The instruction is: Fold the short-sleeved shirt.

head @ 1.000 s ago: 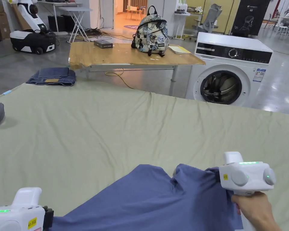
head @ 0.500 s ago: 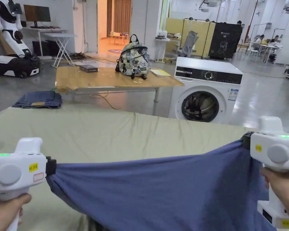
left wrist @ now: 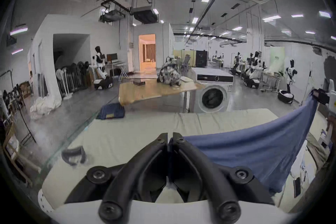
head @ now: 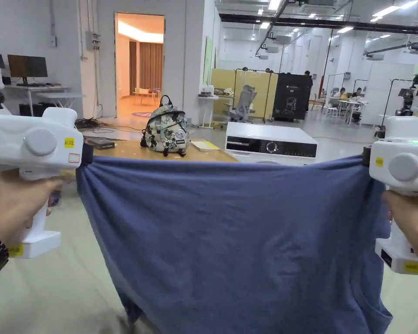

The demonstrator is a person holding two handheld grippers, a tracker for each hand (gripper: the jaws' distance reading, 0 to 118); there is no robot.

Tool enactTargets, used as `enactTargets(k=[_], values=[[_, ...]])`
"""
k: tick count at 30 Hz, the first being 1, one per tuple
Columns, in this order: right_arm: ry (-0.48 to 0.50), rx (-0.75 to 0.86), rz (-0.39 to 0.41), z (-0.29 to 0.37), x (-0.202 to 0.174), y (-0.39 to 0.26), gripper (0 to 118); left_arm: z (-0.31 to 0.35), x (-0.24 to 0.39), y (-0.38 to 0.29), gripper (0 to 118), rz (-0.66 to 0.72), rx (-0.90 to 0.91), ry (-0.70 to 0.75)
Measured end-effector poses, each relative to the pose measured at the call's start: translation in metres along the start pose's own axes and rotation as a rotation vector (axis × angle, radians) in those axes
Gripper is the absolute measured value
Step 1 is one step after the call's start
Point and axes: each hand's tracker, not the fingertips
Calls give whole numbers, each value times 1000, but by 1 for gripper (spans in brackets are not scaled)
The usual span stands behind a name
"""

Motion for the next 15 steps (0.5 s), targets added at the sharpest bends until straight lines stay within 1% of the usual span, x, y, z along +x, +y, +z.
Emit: enactTargets(k=[5,10,13,15], values=[[-24,30,41,-20,-4,35,0,-17,2,43,0,-27,29,21],[-48,65,23,-33,-7,67,0,-20,14,77,0,-31,71,39],[-63,97,30,-32,-10,77,0,-20,17,91,0,-42,98,46],[-52,106,25,-32,-10,78,0,-18,19,94,0,-20,119,44]])
